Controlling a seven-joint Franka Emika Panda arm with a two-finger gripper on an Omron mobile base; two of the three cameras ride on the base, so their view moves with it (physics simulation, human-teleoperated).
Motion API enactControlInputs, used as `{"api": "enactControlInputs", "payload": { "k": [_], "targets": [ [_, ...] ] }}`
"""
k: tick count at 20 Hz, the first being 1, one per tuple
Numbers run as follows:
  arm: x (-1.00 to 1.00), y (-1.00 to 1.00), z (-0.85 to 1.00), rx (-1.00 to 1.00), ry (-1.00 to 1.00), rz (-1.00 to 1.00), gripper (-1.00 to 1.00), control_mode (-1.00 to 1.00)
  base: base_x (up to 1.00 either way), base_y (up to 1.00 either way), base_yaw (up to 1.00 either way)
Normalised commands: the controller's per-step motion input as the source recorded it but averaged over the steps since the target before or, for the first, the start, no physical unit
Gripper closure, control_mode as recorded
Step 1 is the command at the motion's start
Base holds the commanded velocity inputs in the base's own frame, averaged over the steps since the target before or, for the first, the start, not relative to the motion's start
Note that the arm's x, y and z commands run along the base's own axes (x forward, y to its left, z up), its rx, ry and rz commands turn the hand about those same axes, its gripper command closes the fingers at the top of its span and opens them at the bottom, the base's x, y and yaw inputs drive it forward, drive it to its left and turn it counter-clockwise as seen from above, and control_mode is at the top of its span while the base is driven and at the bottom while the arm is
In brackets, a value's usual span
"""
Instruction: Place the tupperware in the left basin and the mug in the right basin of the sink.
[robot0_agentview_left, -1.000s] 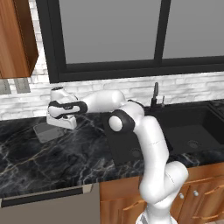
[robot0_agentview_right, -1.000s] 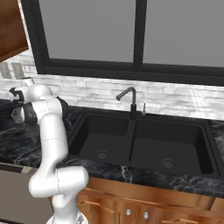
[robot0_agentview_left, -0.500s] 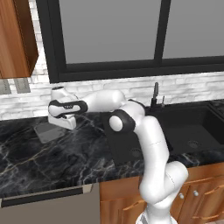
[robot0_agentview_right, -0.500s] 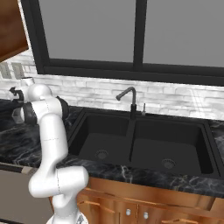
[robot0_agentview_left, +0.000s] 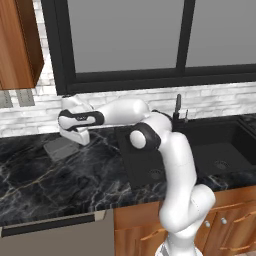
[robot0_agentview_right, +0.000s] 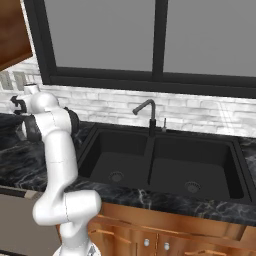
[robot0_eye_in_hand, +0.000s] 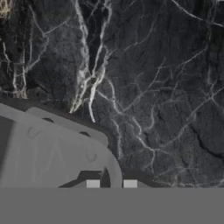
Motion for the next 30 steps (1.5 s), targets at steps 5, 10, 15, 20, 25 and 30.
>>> {"api": "enactControlInputs", "payload": {
  "k": [5, 10, 15, 20, 25, 30],
  "targets": [
    [-0.30, -0.29, 0.14, 0.00, -0.21, -0.11, 1.00, -1.00, 0.00, 0.00, 0.00],
    [-0.35, -0.33, 0.09, 0.00, -0.25, -0.13, 1.00, -1.00, 0.00, 0.00, 0.00],
    [-0.35, -0.34, 0.08, 0.04, -0.19, -0.16, 1.00, -1.00, 0.00, 0.00, 0.00],
    [-0.26, -0.33, 0.10, 0.08, -0.03, -0.23, 1.00, -1.00, 0.00, 0.00, 0.00],
    [-0.19, -0.31, 0.15, 0.12, 0.00, -0.28, 1.00, -1.00, 0.00, 0.00, 0.00],
    [-0.19, -0.28, 0.16, 0.13, 0.01, -0.28, 1.00, -1.00, 0.00, 0.00, 0.00]
  ]
}}
